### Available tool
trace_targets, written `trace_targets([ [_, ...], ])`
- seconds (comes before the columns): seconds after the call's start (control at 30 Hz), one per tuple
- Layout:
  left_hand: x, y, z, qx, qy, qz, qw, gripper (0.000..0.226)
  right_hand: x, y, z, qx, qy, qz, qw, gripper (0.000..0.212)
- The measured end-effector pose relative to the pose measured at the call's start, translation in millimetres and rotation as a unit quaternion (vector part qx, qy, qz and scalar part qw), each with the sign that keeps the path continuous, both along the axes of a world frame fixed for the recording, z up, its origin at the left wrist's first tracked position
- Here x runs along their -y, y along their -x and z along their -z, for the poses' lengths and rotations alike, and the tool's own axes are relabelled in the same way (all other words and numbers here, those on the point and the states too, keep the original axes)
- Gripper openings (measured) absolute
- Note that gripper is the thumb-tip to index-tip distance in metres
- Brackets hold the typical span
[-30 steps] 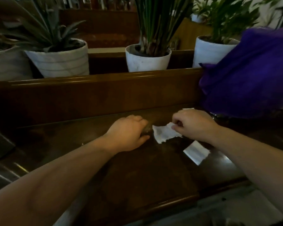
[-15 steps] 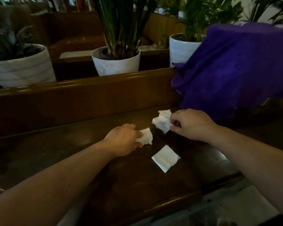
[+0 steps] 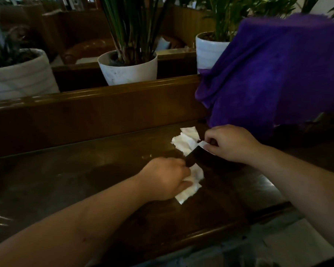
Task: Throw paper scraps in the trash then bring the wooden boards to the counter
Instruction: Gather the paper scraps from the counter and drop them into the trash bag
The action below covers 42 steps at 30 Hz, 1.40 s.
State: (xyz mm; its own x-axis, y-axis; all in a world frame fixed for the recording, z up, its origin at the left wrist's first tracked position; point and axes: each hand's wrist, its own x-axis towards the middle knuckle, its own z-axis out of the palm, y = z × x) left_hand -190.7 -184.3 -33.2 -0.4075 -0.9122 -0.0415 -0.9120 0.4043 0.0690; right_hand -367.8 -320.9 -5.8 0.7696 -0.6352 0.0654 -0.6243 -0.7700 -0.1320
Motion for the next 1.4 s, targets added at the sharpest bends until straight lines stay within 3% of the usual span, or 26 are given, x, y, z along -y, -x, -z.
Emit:
trace_targets([
  [0.13, -2.7, 1.7, 9.5, 0.028, -0.004, -0.013, 1.000, 0.055, 3.2, 5.3, 2.5, 0.001, -0.001, 0.005, 1.000, 0.028],
  [0.37, -3.5, -1.1, 11.6, 0.003, 0.028, -0.011, 1.000, 0.027, 6.4, -2.0, 11.1, 0.002, -0.022, 0.000, 1.000, 0.027],
  [0.57, 3.3, -32.9, 3.4, 0.018, 0.034, -0.062, 0.997, 0.025, 10.6, -30.8, 31.8, -0.004, -0.016, -0.025, 1.000, 0.007],
  [0.7, 9.0, -53.1, -6.7, 0.026, 0.038, -0.088, 0.995, 0.022, 13.7, -51.9, 45.9, -0.026, -0.032, -0.012, 0.999, 0.028],
  [0.83, 21.9, -66.1, -12.9, 0.041, 0.032, -0.107, 0.993, 0.024, 13.5, -56.6, 50.3, -0.037, -0.036, -0.021, 0.998, 0.011],
  [1.07, 69.9, -62.5, -24.4, 0.058, 0.074, -0.103, 0.990, 0.028, 12.1, -17.1, 34.5, -0.014, -0.016, -0.051, 0.998, 0.008],
  [1.3, 132.2, -33.9, -10.0, 0.078, 0.076, -0.116, 0.987, 0.023, 27.0, 23.4, 25.1, 0.021, 0.003, 0.019, 1.000, 0.006],
  [1.4, 143.9, -26.3, 5.7, 0.070, 0.043, -0.120, 0.989, 0.034, 30.2, 31.6, 30.1, 0.037, -0.008, 0.036, 0.999, 0.006],
])
